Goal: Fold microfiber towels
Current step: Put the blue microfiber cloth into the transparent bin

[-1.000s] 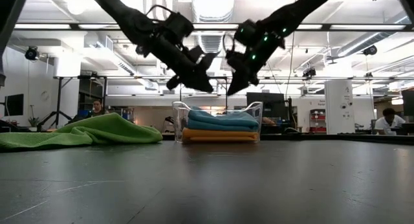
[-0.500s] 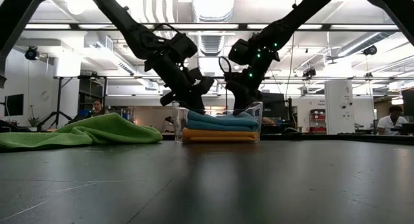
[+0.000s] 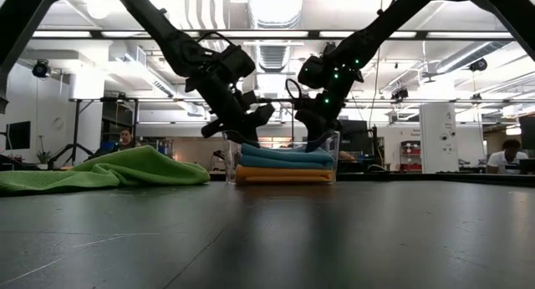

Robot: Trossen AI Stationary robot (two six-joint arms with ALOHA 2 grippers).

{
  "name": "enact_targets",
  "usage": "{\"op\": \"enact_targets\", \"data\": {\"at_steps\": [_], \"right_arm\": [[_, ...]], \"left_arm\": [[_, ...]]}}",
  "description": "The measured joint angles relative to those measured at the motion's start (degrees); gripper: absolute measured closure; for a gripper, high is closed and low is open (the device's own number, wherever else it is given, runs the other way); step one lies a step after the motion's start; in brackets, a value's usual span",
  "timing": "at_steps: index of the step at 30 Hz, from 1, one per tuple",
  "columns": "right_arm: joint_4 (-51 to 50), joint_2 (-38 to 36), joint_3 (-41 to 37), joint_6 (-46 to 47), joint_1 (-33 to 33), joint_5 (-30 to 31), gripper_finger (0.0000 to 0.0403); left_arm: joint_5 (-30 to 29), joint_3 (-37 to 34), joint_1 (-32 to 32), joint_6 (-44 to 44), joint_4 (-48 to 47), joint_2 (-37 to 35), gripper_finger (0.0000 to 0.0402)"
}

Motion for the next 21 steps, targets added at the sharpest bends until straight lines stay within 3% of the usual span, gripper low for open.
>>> {"op": "enact_targets", "data": {"at_steps": [12,21], "right_arm": [[0.5,-2.9,-0.1,-0.4,-0.2,0.1,0.0394],[3.2,0.0,-0.1,-0.4,-0.4,0.9,0.0394]], "left_arm": [[-0.2,-0.1,0.0,-3.0,0.0,0.0,0.0400],[-2.0,-0.1,0.0,-4.8,-2.2,0.0,0.0400]]}}
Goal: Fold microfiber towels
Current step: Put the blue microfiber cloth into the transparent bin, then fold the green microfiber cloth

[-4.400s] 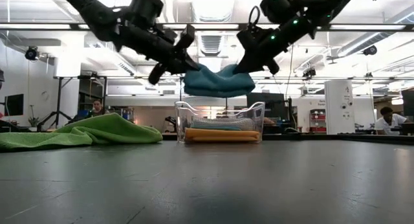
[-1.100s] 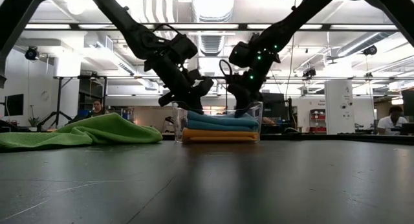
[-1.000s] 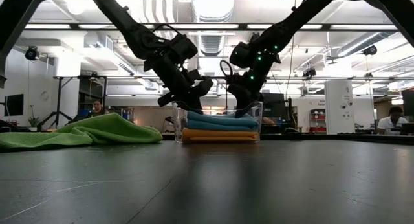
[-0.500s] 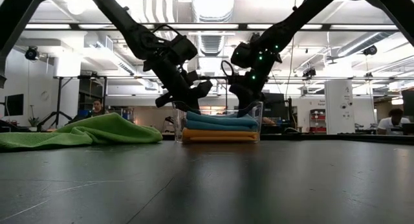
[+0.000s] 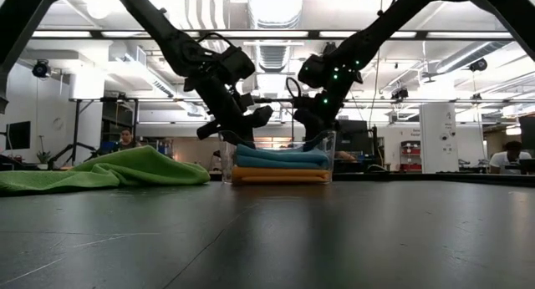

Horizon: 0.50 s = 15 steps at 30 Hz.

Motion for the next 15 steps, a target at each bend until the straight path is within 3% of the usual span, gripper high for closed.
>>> {"op": "enact_targets", "data": {"at_steps": [6,15], "right_arm": [[-2.1,-1.4,-0.1,0.5,0.0,0.1,0.0394],[-4.4,-11.7,-3.7,2.0,3.3,0.1,0.0394]], "left_arm": [[0.3,0.3,-0.2,0.2,-0.6,-0.9,0.0400],[0.5,0.3,-3.8,3.8,-0.6,-8.0,0.0400]]}}
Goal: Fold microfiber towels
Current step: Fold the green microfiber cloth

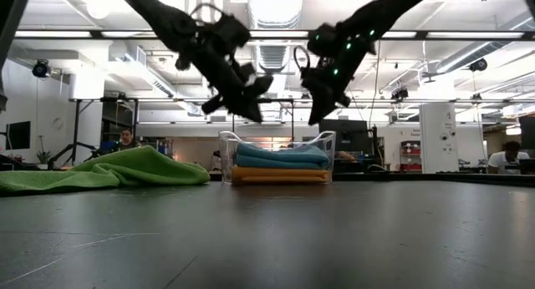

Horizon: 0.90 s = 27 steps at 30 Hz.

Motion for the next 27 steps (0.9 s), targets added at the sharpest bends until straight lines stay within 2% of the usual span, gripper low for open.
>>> {"op": "enact_targets", "data": {"at_steps": [7,16,18,23,27], "right_arm": [[4.2,-11.5,-12.2,1.8,6.5,0.0,0.0394],[17.2,-26.2,-31.8,4.0,17.3,0.0,0.0394],[20.9,-28.7,-35.7,3.6,19.3,-0.1,0.0394],[27.0,-32.8,-43.0,3.1,22.7,-0.1,0.0394],[29.7,-34.2,-44.8,2.4,23.3,-0.1,0.0394]], "left_arm": [[0.0,-0.3,-7.6,5.5,-2.6,-4.5,0.0400],[0.2,-0.4,-17.3,7.0,-20.4,-7.5,0.0400],[0.2,-0.4,-18.7,4.9,-25.0,-7.4,0.0400],[0.1,-0.4,-19.2,-8.6,-41.6,-7.1,0.0400],[-6.5,-0.5,-18.7,-11.4,-56.6,-7.3,0.0399]]}}
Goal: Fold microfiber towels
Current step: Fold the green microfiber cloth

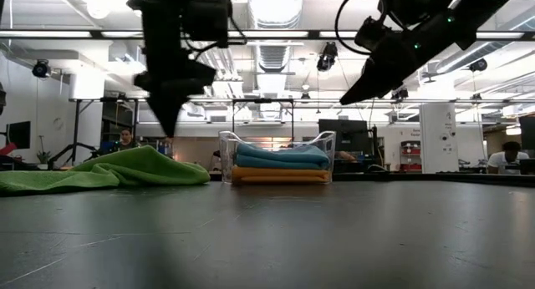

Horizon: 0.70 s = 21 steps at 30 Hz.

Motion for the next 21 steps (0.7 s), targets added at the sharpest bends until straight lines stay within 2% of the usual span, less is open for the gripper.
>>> {"op": "enact_targets", "data": {"at_steps": [4,10,16,21], "right_arm": [[-0.1,-0.2,-0.1,0.4,0.0,0.0,0.0394],[-0.5,-0.1,-0.1,0.3,0.0,-0.1,0.0394],[-1.3,-0.1,-0.2,1.2,0.0,-0.5,0.0394],[-1.2,-0.1,-0.2,1.1,0.0,-0.6,0.0394]], "left_arm": [[-4.1,0.0,2.4,-3.9,-2.9,0.3,0.0374],[-8.5,-0.2,4.8,-7.2,-3.0,3.8,0.0296],[-8.6,-0.2,5.5,-7.5,-3.2,6.9,0.0237],[-6.7,-0.3,5.3,-3.9,-3.5,8.3,0.0216]]}}
